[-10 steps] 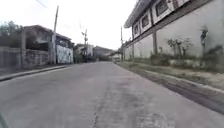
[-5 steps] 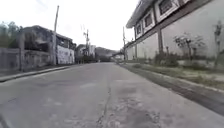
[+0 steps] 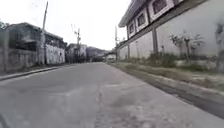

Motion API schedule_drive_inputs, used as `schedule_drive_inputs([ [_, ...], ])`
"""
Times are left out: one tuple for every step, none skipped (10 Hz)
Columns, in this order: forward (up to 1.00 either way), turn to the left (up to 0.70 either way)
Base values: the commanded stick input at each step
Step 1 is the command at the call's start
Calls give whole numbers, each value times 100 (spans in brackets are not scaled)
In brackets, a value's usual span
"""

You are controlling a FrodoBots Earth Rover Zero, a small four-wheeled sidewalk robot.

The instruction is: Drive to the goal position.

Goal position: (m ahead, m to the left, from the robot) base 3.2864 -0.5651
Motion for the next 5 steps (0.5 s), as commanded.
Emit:
schedule_drive_inputs([
  [100,0],
  [100,0],
  [100,0],
  [100,0],
  [100,0],
])
